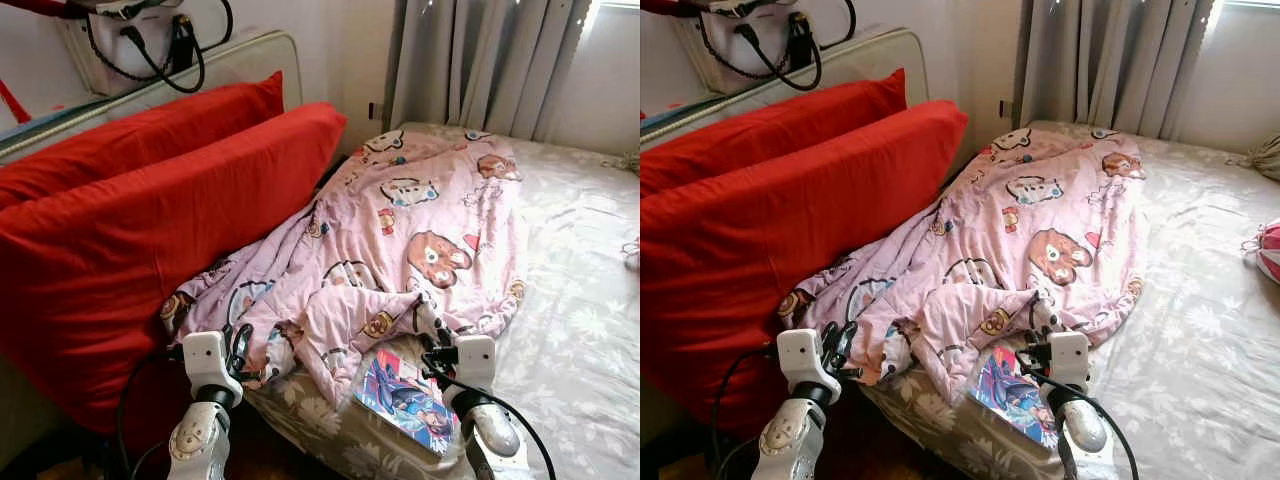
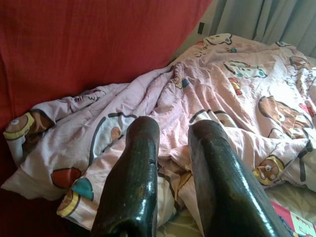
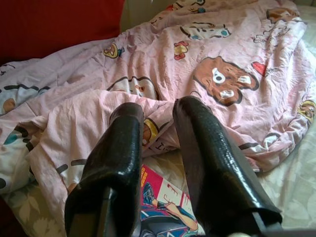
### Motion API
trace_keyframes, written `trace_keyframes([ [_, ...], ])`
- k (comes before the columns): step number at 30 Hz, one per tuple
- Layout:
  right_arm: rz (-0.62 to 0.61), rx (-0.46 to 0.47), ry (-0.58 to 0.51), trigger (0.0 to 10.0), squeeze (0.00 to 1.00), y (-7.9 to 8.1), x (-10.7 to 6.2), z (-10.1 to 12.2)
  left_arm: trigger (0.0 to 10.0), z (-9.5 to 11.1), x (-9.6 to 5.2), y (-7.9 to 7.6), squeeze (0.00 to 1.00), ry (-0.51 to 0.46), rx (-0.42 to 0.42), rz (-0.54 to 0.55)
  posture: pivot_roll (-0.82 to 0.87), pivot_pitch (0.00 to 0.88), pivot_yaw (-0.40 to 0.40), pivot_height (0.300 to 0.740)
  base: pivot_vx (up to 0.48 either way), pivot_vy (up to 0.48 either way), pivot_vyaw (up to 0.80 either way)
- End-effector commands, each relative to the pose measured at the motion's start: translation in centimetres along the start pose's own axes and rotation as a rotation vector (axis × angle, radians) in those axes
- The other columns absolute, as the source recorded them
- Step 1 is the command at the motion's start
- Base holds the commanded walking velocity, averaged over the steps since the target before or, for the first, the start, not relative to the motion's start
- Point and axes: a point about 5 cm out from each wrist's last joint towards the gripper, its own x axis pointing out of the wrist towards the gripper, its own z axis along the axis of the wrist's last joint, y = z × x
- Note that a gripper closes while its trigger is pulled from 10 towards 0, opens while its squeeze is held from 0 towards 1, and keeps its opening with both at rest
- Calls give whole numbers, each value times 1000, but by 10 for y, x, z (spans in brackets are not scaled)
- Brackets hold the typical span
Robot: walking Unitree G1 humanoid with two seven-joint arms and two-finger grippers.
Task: Clean up the room
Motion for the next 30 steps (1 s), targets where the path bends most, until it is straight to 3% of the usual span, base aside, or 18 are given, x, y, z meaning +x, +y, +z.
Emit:
trace_keyframes([
  [1, 6, 10, -25, 10000, 0, 0, 2, 5, 10000, 1, -1, 2, 0, 2, 0, 13, -50, 0, 51, 681, 0, 0, 0],
  [8, 8, 7, -17, 10000, 0, 0, 3, 5, 10000, 1, -3, 2, 0, 4, -2, 19, -46, 0, 45, 681, 0, 0, 0],
  [13, 15, 2, 49, 10000, 0, 4, 4, -3, 10000, 2, -3, 3, 0, 5, -3, 22, -44, 0, 45, 671, 0, 0, 0],
  [18, 22, 20, -7, 10000, 0, 4, 6, 5, 10000, 0, -3, 3, 0, 20, 3, 19, -45, 0, 44, 661, 0, 0, 0],
  [30, 29, 18, 11, 10000, 0, 4, 6, 3, 10000, -1, -3, 3, 0, 39, 0, 14, -43, 0, 44, 661, 0, 0, 0],
])
